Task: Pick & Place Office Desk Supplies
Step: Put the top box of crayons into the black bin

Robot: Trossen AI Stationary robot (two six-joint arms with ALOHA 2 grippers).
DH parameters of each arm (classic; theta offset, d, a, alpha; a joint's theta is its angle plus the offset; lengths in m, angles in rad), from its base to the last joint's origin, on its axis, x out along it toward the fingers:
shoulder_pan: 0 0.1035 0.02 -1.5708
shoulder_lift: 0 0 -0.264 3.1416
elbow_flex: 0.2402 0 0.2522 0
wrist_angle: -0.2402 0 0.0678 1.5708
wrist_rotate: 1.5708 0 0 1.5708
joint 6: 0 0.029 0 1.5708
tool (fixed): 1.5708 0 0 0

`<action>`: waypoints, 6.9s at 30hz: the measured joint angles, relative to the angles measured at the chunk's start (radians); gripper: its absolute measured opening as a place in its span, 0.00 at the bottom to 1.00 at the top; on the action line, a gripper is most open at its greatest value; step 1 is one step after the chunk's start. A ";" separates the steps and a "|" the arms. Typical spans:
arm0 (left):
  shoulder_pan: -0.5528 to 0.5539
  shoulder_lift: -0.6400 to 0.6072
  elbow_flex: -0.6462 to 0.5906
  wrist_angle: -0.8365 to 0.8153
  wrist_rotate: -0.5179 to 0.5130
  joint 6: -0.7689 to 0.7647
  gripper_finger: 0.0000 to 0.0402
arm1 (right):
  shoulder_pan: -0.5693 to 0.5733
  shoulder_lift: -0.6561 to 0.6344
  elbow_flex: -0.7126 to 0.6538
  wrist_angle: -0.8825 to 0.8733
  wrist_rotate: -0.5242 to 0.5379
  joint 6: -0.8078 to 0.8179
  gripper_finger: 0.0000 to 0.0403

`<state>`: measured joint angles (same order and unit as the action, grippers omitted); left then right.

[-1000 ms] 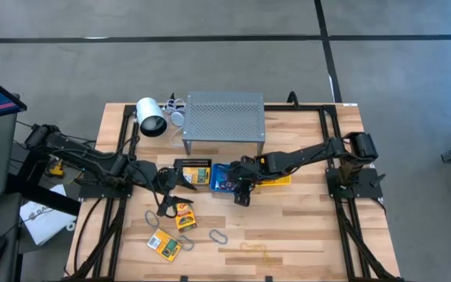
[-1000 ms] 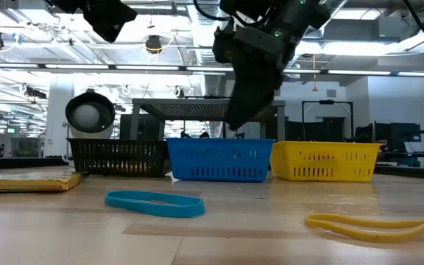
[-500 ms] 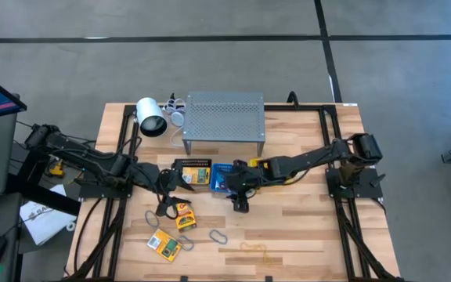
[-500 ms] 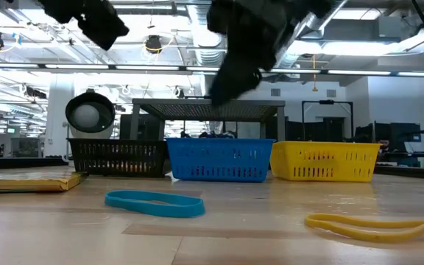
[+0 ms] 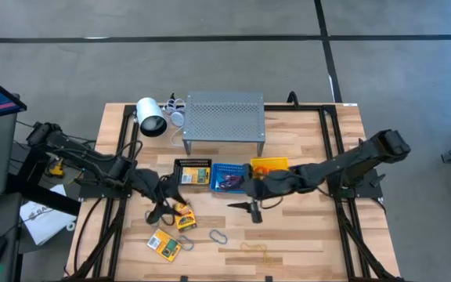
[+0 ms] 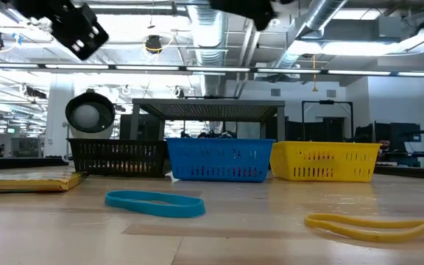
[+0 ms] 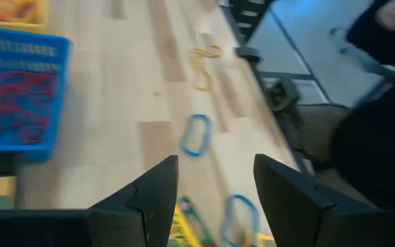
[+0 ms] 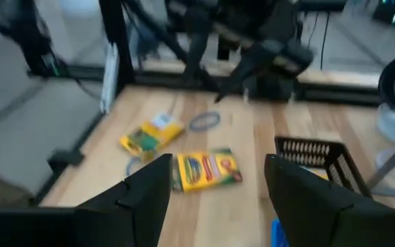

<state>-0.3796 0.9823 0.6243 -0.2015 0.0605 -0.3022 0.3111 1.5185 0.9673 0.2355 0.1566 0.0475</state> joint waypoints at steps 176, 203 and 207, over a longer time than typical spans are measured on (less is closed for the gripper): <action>-0.316 1.278 1.032 -1.064 -0.382 -0.917 0.45 | 0.255 -0.105 -0.429 0.566 0.054 0.084 0.56; -0.278 1.282 1.028 -1.119 -0.394 -0.881 0.40 | 0.243 -0.105 -0.428 0.572 0.054 0.111 0.56; -0.276 1.282 1.028 -1.117 -0.397 -0.882 0.40 | 0.244 -0.105 -0.429 0.568 0.054 0.110 0.56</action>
<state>-0.6556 2.2642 1.6520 -1.3181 -0.3364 -1.1840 0.5546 1.4136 0.5387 0.8039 0.2104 0.1577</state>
